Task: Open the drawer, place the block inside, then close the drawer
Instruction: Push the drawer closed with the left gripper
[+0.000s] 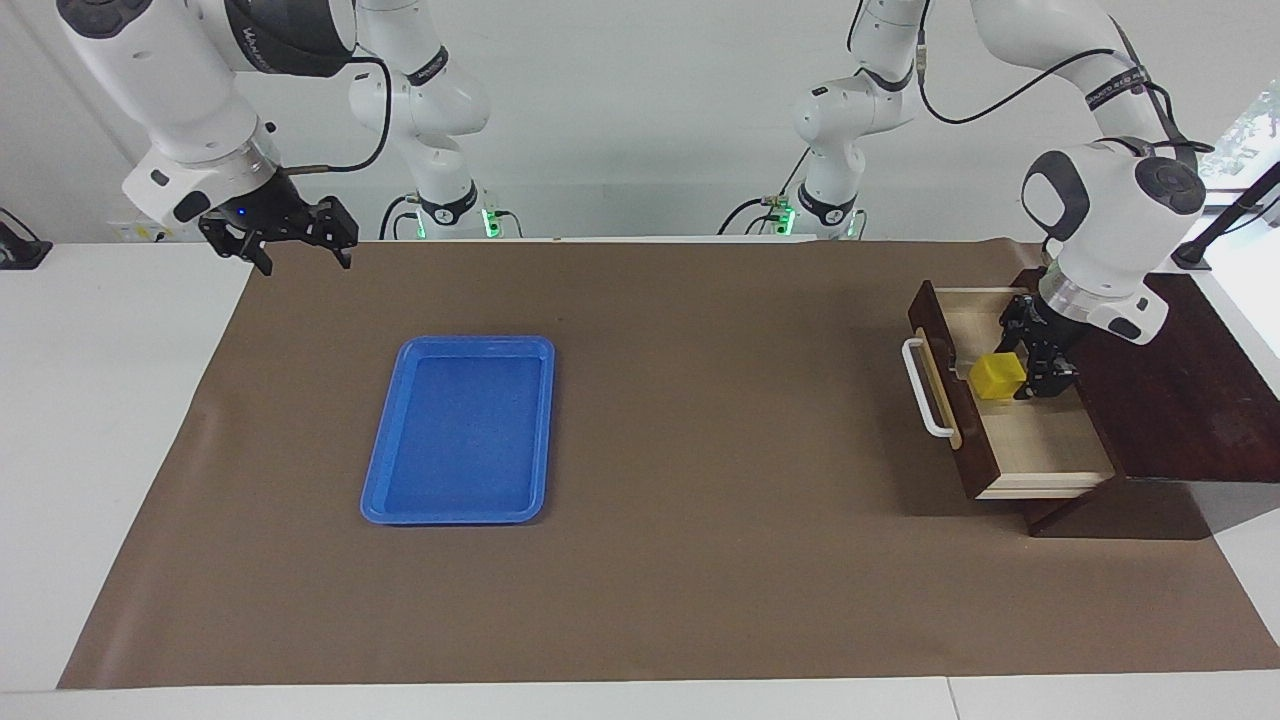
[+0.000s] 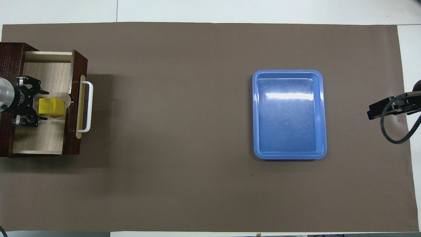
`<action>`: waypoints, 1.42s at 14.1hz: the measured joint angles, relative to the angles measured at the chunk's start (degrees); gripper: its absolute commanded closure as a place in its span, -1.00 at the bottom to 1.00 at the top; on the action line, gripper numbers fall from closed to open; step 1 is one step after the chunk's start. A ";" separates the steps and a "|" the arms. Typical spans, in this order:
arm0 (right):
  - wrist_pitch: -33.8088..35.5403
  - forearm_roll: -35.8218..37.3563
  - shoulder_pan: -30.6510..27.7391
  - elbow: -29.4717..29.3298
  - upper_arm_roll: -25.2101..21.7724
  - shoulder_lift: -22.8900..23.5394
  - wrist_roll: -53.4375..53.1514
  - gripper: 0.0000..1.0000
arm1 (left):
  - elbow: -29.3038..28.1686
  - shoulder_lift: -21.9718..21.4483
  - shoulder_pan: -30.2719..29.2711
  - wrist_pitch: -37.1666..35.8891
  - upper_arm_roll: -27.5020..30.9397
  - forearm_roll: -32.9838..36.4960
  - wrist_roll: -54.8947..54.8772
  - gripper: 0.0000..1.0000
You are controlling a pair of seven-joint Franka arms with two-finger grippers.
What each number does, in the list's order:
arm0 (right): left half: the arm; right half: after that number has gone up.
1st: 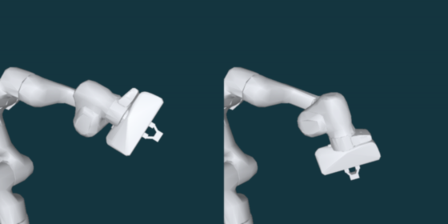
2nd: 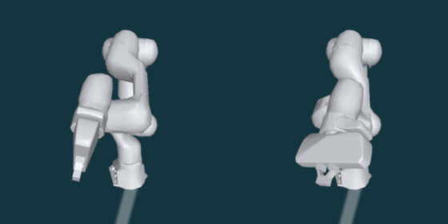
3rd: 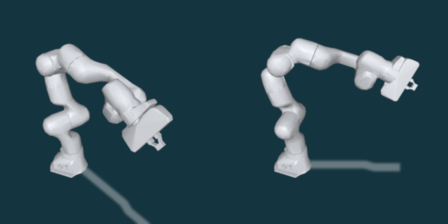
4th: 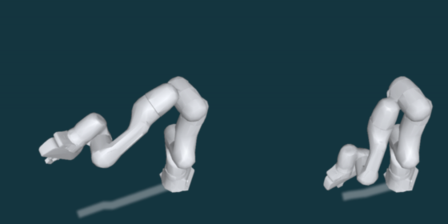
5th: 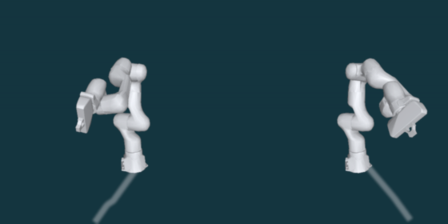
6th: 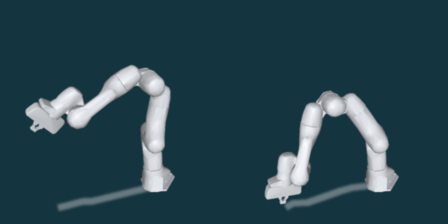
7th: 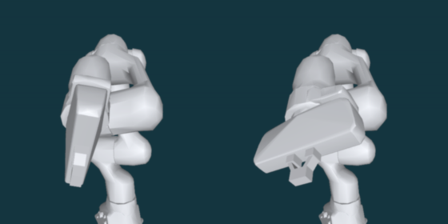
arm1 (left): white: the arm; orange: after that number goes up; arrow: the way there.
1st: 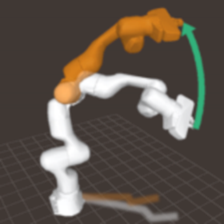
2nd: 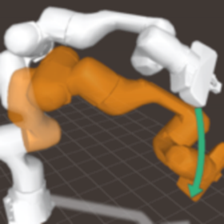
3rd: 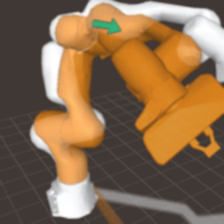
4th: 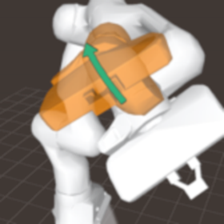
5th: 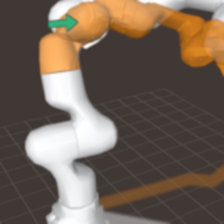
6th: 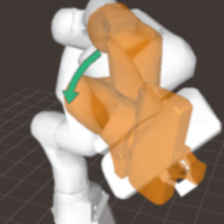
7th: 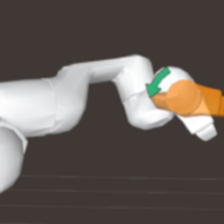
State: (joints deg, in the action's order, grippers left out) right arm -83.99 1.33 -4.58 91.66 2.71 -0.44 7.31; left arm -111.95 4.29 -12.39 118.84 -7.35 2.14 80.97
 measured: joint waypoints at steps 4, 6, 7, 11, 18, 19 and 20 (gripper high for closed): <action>-0.34 0.00 0.00 -0.08 0.00 -0.03 -0.62 -1.00 | 5.20 -0.05 2.32 -3.95 -0.87 -0.21 0.00 -1.00; -0.34 0.00 0.00 -0.11 0.04 -0.16 -0.97 -1.00 | 7.44 -0.03 6.61 -5.64 -1.02 -0.33 1.11 -1.00; -0.34 0.00 0.00 -0.11 0.04 -0.25 -1.05 -1.00 | 7.71 0.03 9.06 -6.03 -1.09 -0.33 2.67 -1.00; -0.34 0.00 0.09 -0.11 0.05 -0.37 -1.07 -1.00 | 7.68 0.85 14.27 -6.26 -1.22 -0.33 8.07 -1.00; -0.35 0.00 0.17 -0.11 0.02 -0.37 -1.10 -1.00 | 4.37 3.45 14.86 -4.44 -0.42 2.19 8.92 -1.00; -0.35 0.00 0.17 -0.11 0.02 -0.37 -1.11 -1.00 | 4.31 3.44 14.82 -4.43 -0.32 3.16 8.92 -1.00; -0.36 0.00 0.17 -0.11 0.02 -0.37 -1.12 -1.00 | 4.31 3.43 14.73 -4.43 -0.24 3.88 8.92 -1.00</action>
State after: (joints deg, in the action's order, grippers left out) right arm -84.35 1.33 -4.41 91.55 2.73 -0.81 6.19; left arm -107.64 7.73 2.34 114.41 -7.59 6.02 89.89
